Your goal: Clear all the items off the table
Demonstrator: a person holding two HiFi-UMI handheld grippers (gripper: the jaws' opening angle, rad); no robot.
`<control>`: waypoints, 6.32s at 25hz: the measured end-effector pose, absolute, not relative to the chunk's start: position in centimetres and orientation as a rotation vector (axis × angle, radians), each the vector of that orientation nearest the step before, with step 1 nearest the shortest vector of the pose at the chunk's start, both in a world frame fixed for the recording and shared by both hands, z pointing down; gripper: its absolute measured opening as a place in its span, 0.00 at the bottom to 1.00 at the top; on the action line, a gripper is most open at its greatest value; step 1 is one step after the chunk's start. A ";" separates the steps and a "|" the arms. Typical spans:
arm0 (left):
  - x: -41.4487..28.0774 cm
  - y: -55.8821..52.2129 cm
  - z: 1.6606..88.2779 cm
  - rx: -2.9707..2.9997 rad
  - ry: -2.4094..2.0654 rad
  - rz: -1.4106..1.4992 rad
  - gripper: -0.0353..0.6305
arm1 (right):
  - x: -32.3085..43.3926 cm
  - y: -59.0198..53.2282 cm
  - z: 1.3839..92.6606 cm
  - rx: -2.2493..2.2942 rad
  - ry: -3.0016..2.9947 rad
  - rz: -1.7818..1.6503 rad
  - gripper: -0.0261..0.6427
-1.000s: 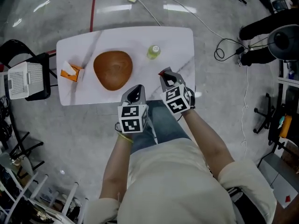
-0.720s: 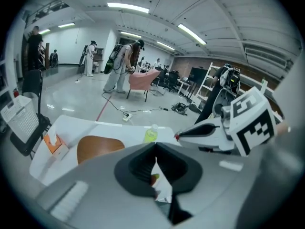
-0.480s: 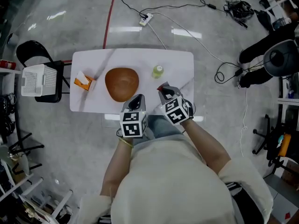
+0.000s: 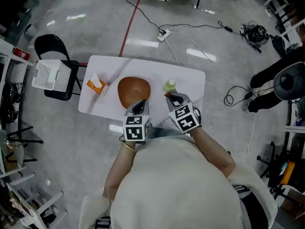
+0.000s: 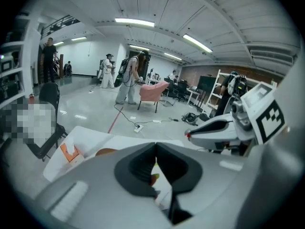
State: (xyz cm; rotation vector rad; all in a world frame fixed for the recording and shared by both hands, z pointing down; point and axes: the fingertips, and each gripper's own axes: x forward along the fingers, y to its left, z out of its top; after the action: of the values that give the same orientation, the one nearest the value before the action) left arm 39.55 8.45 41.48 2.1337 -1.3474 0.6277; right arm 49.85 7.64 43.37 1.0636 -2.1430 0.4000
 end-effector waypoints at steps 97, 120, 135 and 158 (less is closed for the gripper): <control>-22.4 20.6 39.0 1.475 -1.995 0.246 0.07 | -14.2 13.4 40.0 0.239 -2.410 0.037 0.09; -34.5 7.4 37.8 1.443 -2.009 0.242 0.07 | -25.6 -0.5 38.9 0.247 -2.408 0.051 0.09; -39.6 1.3 38.2 1.443 -2.006 0.230 0.07 | -30.4 -7.0 39.1 0.271 -2.406 0.052 0.09; -45.1 -8.4 40.9 1.598 -1.826 0.350 0.07 | -35.5 -14.4 42.5 0.411 -2.320 0.172 0.09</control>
State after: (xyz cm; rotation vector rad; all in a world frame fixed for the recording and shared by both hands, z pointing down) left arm -45.13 -8.44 40.87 1.5976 -1.8255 0.3499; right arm -35.49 -14.43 42.49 0.4107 -2.3199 0.1723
